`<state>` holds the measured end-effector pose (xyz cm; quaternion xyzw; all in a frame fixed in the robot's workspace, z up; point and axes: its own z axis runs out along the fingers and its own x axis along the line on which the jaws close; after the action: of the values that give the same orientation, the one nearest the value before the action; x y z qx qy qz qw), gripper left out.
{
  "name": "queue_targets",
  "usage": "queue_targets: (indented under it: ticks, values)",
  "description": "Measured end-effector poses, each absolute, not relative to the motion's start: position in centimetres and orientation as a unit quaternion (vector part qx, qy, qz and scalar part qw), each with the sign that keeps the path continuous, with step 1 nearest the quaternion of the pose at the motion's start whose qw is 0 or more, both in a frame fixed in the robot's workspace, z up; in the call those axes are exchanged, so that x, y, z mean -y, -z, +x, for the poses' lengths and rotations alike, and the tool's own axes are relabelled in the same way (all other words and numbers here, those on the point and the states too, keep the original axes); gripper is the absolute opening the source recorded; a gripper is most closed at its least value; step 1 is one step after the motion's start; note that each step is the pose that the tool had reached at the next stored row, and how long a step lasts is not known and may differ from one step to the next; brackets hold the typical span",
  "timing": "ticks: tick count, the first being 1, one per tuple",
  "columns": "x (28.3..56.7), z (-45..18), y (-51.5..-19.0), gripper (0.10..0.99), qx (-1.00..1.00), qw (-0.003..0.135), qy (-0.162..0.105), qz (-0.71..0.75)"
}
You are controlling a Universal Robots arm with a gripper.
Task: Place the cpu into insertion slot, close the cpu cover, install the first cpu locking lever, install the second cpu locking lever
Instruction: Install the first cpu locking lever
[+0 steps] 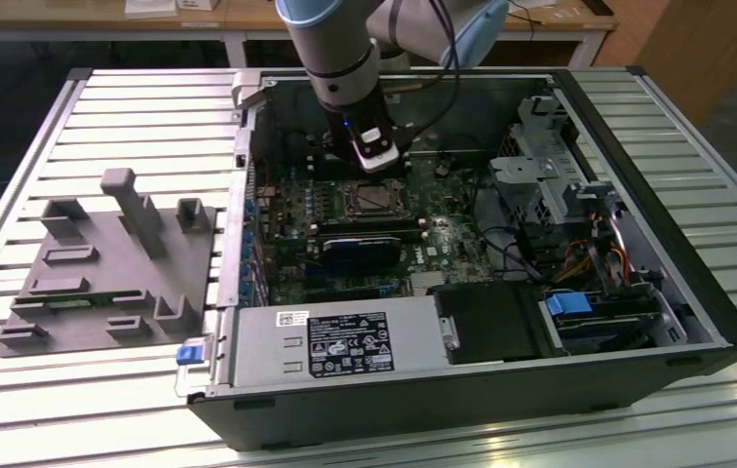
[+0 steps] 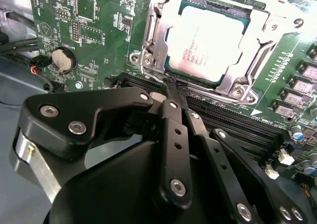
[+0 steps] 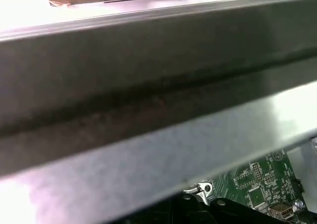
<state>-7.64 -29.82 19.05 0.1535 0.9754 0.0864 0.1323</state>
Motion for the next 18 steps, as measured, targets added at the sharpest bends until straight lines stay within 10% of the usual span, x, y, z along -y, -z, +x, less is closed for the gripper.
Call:
queue_targets:
  ticks: [18]
  values:
    - [30.46, -7.63, -18.96, 0.102, -0.975, 0.133, -0.086, 0.159]
